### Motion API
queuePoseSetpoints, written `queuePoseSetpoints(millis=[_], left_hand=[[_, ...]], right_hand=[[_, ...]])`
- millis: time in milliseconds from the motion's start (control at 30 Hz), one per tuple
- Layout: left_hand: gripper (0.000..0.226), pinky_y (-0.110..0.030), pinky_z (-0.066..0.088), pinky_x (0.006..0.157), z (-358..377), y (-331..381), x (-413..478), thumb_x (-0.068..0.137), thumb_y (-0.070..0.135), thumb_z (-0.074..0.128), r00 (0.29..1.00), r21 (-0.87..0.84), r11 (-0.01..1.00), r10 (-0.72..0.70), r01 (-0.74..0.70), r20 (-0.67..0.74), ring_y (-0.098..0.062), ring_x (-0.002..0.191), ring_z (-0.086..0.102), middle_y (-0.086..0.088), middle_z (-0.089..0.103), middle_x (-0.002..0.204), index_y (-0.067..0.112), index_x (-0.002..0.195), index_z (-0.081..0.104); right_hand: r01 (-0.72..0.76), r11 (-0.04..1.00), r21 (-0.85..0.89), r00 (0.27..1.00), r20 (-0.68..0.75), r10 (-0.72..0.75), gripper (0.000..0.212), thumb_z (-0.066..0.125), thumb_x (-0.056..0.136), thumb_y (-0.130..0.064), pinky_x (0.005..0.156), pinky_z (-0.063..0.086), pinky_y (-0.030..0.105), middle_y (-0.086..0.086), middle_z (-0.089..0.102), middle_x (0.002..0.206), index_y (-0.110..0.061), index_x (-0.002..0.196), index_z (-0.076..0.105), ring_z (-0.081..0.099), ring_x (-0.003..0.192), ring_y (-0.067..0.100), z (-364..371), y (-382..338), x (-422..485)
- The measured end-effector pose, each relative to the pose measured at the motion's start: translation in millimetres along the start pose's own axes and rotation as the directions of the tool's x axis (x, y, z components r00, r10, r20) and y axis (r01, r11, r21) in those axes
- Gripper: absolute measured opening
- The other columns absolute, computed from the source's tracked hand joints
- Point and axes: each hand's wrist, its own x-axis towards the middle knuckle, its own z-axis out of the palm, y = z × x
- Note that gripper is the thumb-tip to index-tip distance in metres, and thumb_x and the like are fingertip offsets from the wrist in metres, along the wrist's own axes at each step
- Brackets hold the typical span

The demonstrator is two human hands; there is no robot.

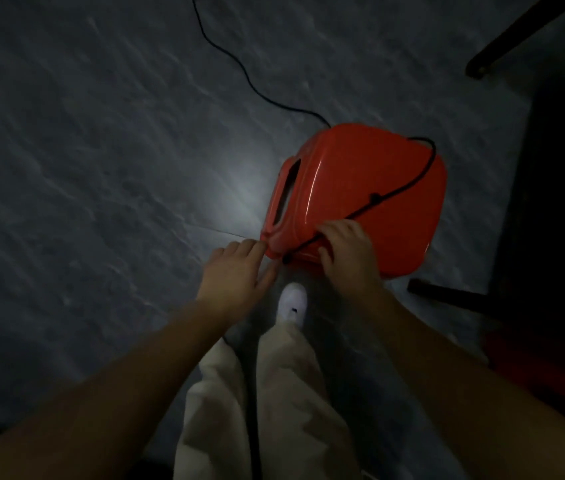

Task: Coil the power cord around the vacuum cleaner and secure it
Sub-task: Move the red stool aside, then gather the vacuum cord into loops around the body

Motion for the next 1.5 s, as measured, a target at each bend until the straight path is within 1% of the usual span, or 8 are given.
queuePoseSetpoints(millis=[267,467,600,800,967,1133,1333,1500], left_hand=[[0.045,-0.037,0.05,0.084,-6.4,13.8,10.2,0.097,0.051,0.038,1.0,-0.03,1.0,0.007,-0.006,0.02,-0.021,0.098,0.062,-0.003,0.067,0.114,0.019,0.124,0.056],[0.045,-0.033,0.049,0.087,-77.7,27.0,1.3,0.095,0.044,0.051,0.998,-0.083,0.996,0.028,-0.032,-0.054,-0.02,0.107,0.062,-0.002,0.066,0.122,0.019,0.132,0.055],[0.044,-0.033,0.053,0.084,-147.0,44.0,-5.8,0.093,0.044,0.055,0.994,-0.108,0.994,0.02,-0.032,-0.106,-0.019,0.103,0.063,0.0,0.068,0.119,0.02,0.129,0.059],[0.013,-0.022,0.048,0.064,-253.8,68.4,-35.2,0.09,0.03,0.066,0.964,-0.172,0.985,-0.042,-0.005,-0.264,-0.004,0.072,0.064,0.011,0.072,0.088,0.024,0.101,0.071],[0.013,-0.02,0.056,0.068,-316.4,81.9,-66.3,0.09,0.026,0.068,0.903,-0.205,0.978,-0.063,-0.028,-0.425,-0.005,0.075,0.069,0.008,0.075,0.088,0.021,0.101,0.073],[0.012,-0.018,0.055,0.071,-354.8,76.0,-89.1,0.09,0.022,0.069,0.839,-0.312,0.949,-0.126,-0.054,-0.529,0.0,0.077,0.069,0.009,0.076,0.088,0.02,0.1,0.075],[0.01,-0.02,0.058,0.071,-384.5,15.2,-101.0,0.088,0.014,0.071,0.775,-0.587,0.808,-0.335,-0.057,-0.536,0.002,0.074,0.07,0.012,0.073,0.08,0.014,0.096,0.076],[0.01,-0.036,0.062,0.071,-429.6,-56.9,-97.6,0.09,0.006,0.067,0.701,-0.79,0.594,-0.5,-0.151,-0.509,-0.018,0.071,0.073,-0.006,0.074,0.081,0.012,0.094,0.073]], right_hand=[[0.036,0.995,-0.088,0.999,0.002,-0.036,0.009,0.062,0.085,-0.022,0.085,0.038,0.039,-0.001,0.063,0.103,-0.021,0.094,0.063,0.053,0.102,0.024,-7.2,13.0,13.6],[0.114,0.984,0.133,0.991,-0.09,-0.103,0.007,0.064,0.084,-0.022,0.084,0.033,0.033,-0.007,0.059,0.094,-0.024,0.087,0.059,0.05,0.094,0.017,-74.9,-20.2,6.3],[0.16,0.923,0.351,0.983,-0.145,-0.115,0.019,0.065,0.082,-0.02,0.081,0.036,0.031,-0.019,0.051,0.086,-0.035,0.081,0.053,0.046,0.087,0.007,-135.5,-64.3,-1.2],[0.303,0.821,0.484,0.943,-0.279,-0.184,0.014,0.065,0.083,-0.021,0.084,0.038,0.025,-0.018,0.056,0.087,-0.032,0.082,0.058,0.05,0.087,0.003,-236.2,-128.3,-25.7],[0.362,0.738,0.57,0.923,-0.33,-0.197,0.008,0.064,0.088,-0.019,0.077,0.053,0.03,-0.015,0.059,0.089,-0.027,0.087,0.062,0.059,0.088,0.004,-292.4,-166.6,-43.0],[0.377,0.731,0.569,0.922,-0.307,-0.236,0.012,0.061,0.092,-0.015,0.077,0.05,0.018,-0.017,0.06,0.091,-0.026,0.092,0.065,0.06,0.089,0.0,-312.4,-199.9,-42.2],[0.256,0.799,0.544,0.966,-0.125,-0.224,0.011,0.062,0.092,-0.024,0.083,0.051,0.019,-0.019,0.069,0.093,-0.034,0.095,0.068,0.064,0.089,-0.006,-299.2,-235.8,-16.2],[0.251,0.797,0.549,0.967,-0.096,-0.238,0.014,0.066,0.089,-0.028,0.084,0.054,0.023,-0.017,0.069,0.096,-0.032,0.102,0.068,0.065,0.092,-0.002,-281.2,-301.2,19.4]])
